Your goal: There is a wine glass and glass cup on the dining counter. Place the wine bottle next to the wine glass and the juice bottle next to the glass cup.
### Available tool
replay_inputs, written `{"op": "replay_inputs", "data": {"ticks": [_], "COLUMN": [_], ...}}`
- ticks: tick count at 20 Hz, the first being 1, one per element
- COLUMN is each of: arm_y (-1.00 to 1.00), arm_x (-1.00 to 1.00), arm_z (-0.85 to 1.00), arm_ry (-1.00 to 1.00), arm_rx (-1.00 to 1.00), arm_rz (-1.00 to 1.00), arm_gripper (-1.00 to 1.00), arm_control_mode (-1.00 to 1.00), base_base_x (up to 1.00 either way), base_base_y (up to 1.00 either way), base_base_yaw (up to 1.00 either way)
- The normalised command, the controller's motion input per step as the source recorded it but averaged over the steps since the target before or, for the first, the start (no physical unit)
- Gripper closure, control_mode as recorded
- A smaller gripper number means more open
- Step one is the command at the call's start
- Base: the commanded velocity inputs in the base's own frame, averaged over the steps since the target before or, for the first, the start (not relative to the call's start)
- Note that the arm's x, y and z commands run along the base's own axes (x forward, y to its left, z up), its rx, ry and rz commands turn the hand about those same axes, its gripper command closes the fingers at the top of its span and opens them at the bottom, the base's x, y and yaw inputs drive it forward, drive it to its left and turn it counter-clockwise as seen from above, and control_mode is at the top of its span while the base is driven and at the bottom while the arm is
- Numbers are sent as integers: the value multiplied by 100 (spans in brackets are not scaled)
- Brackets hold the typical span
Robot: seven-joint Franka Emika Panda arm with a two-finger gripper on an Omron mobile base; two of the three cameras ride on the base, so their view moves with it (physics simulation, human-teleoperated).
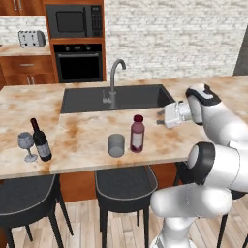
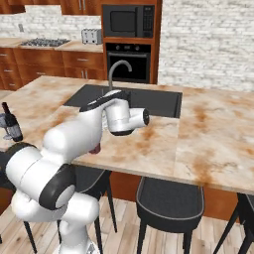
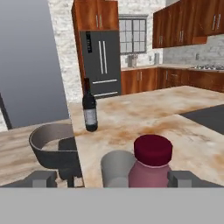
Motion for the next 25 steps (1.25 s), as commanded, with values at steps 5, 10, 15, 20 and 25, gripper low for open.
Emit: {"op": "replay_inputs", "data": {"ticks": [5,10,15,20,25], "arm_y": [0,0,0,2,8], "arm_x": [-47,-55,-55,-57,-63], "arm_z": [32,24,22,21,15], "arm_ry": [8,4,14,17,16], "arm_rx": [-9,-12,-4,0,0], "arm_rz": [-15,-15,-11,-3,-6], "arm_gripper": [-100,-100,-100,-100,-100], "arm_control_mode": [-100,-100,-100,-100,-100], "base_base_x": [0,0,0,0,0], "base_base_y": [0,0,0,0,0], "base_base_yaw": [0,0,0,0,0]}}
